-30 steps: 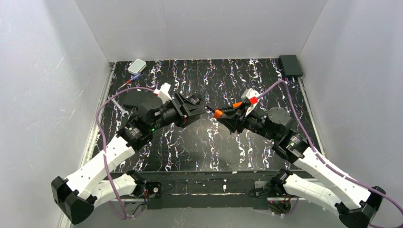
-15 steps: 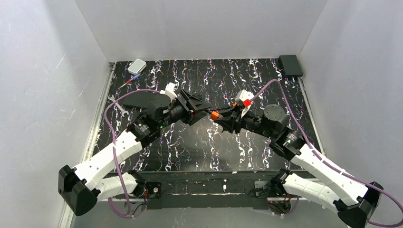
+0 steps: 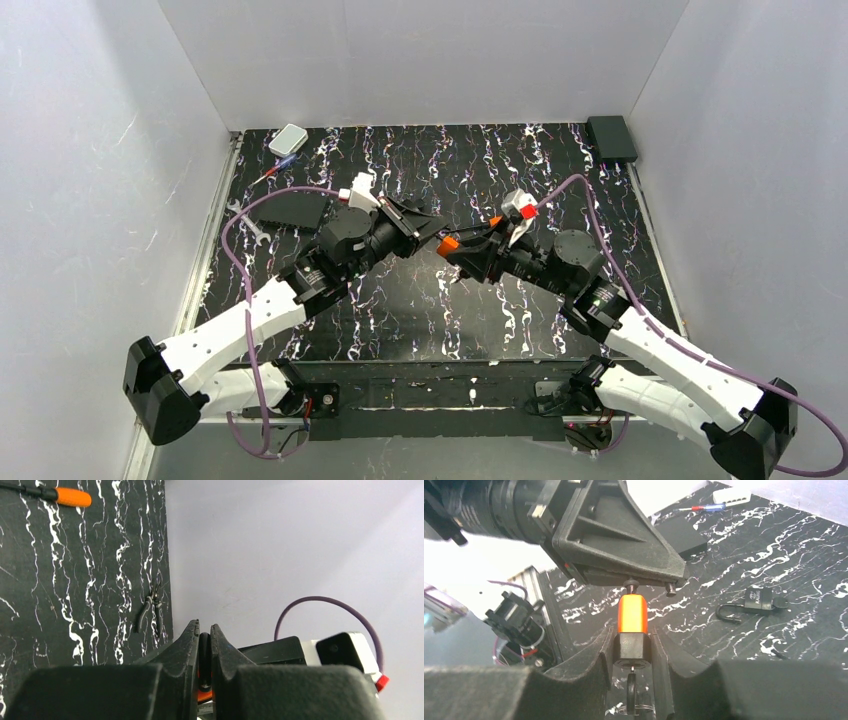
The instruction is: Unlock with the key
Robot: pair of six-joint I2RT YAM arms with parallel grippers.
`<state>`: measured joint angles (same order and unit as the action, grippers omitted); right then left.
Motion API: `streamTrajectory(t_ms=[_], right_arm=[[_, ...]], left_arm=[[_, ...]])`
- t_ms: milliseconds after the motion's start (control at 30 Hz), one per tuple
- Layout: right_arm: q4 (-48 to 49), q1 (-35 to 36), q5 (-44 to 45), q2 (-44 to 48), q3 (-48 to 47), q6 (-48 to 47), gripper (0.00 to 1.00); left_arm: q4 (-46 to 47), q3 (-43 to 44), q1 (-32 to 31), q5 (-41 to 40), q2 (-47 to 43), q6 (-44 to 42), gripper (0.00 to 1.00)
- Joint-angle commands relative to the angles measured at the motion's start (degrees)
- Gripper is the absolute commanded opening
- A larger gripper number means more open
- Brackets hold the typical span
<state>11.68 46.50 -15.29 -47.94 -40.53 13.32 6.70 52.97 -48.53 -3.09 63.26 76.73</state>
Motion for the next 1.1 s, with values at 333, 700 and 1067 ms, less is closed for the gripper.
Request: streamTrajectory(t_ms=[333, 700, 1067], right_arm=[[8.6, -0.8, 2.1, -2.7, -5.1, 17.5, 0.01], [14.9, -5.0, -5.8, -3.6, -5.3, 26.4, 0.01], [14.8, -6.7, -7.6, -3.2, -5.5, 26.2, 0.01]], left_arm=[[39.7, -14.1, -3.3, 8.8, -2.9, -33.3, 0.01], [61.5, -20.0, -3.3, 25.3, -2.8, -46.8, 0.02], [49.8, -19.6, -3.2, 30.4, -11.7, -59.8, 0.76]])
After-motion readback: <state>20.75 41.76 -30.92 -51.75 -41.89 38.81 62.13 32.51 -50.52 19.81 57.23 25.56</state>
